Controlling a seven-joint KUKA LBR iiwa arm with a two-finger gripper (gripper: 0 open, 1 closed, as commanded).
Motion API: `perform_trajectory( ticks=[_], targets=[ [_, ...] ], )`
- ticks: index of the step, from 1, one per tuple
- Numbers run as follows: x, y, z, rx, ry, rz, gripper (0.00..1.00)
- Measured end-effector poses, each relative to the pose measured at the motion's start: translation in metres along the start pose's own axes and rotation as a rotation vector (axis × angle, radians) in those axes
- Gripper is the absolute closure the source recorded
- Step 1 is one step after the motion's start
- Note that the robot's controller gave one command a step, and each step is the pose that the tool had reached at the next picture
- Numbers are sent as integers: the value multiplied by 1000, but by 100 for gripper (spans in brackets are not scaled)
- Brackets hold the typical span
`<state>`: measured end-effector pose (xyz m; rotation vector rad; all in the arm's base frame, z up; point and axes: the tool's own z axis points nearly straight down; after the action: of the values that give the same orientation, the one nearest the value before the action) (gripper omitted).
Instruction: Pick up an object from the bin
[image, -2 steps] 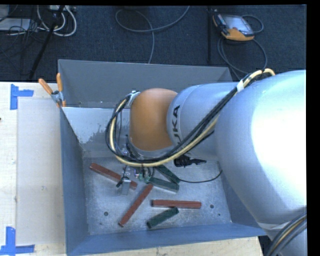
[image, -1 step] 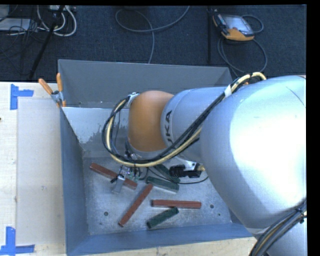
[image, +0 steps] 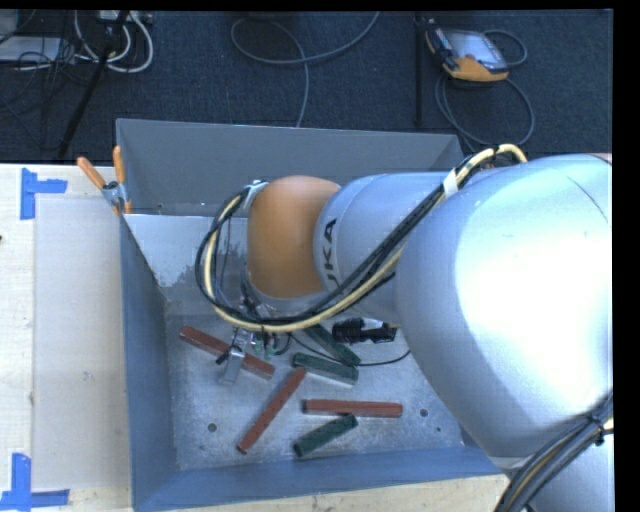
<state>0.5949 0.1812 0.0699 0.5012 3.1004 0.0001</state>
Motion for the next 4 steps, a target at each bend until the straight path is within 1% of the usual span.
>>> perform_trajectory(
  ticks=[1,2,3,4],
  targets=[
    [4,-13,1,3,4,87,0],
    [0,0,0,0,0,0,100],
    [0,0,0,0,0,0,100],
    [1,-1,-3,2,4,1,100]
  ],
)
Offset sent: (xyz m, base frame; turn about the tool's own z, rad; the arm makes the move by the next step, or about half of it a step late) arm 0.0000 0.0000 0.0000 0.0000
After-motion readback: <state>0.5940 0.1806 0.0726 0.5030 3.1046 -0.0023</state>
